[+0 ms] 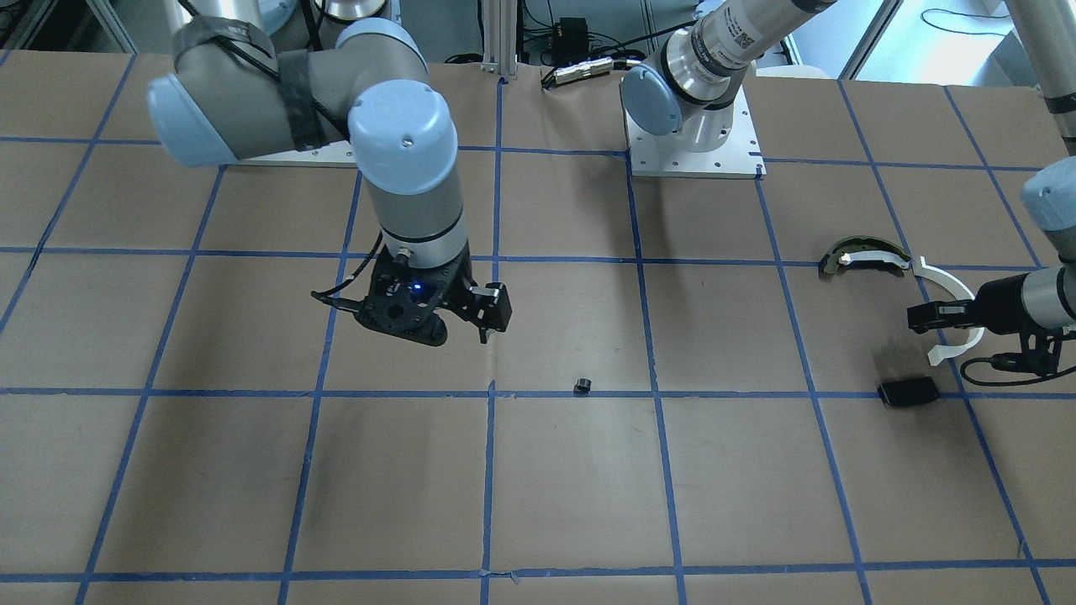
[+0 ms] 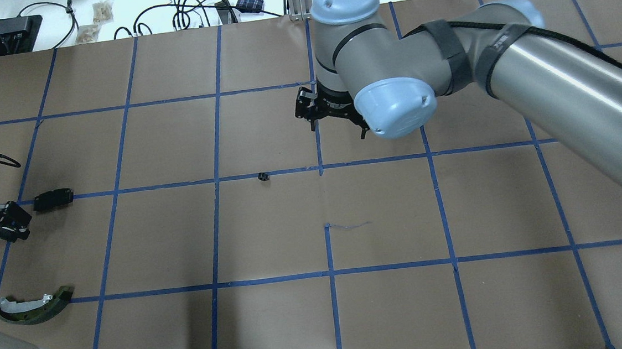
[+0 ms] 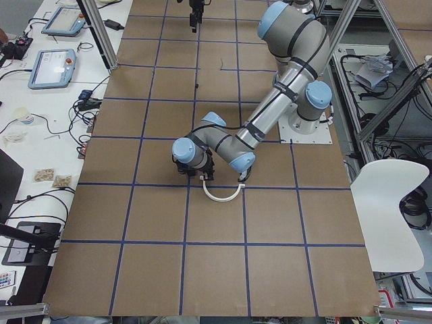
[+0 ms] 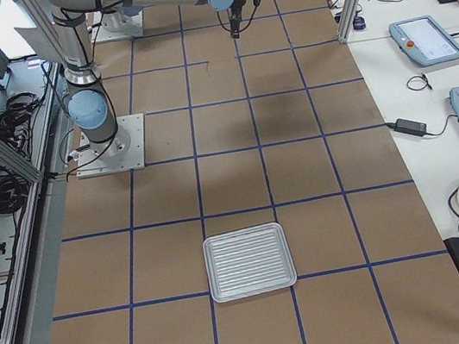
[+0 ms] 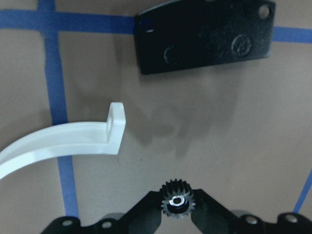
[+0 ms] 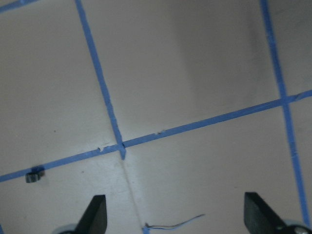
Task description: Place bearing gear from tray to pile
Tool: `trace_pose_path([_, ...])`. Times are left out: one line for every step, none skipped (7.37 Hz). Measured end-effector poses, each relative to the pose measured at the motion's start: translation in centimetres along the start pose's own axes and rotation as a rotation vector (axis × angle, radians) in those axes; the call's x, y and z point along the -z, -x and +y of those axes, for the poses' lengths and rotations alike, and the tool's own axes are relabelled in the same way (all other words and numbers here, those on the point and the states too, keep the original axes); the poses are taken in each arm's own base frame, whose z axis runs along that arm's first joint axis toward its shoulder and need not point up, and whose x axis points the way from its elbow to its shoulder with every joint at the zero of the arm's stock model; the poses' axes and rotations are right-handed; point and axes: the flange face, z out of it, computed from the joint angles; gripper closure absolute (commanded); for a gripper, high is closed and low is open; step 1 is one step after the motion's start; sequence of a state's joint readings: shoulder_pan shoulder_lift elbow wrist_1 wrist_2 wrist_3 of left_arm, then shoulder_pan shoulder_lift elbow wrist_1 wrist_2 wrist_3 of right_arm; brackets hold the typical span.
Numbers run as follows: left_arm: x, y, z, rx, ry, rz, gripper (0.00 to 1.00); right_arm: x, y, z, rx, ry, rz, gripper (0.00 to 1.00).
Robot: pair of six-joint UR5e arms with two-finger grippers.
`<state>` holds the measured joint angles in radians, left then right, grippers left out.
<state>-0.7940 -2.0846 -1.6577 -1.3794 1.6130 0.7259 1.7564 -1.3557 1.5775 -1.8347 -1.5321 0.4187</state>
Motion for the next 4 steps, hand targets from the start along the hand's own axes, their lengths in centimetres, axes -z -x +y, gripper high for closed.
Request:
trace_pose_path([-0.3, 0.0, -0.2, -0.001, 0.003, 0.002, 0.48, 3.9, -3.6, -0.7, 0.032, -0.008, 0.002, 0.00])
trace_pose_path([-0.4, -0.1, -0.3, -0.002, 0.005, 0.004, 0.38, 7.4, -5.7, -0.5, 0.051, -0.025, 0.008, 0.00])
trace_pose_path([-0.5, -0.1, -0.4, -0.003, 0.007, 0.005, 0.29, 9.8, -6.9, 0.2, 0.086, -0.038, 0.018, 0.00])
trace_pose_path([-0.5, -0.1, -0.4, -0.003, 0.007, 0.004, 0.21, 11.2, -7.4, 0.7, 0.137, -0.048, 0.023, 0.00])
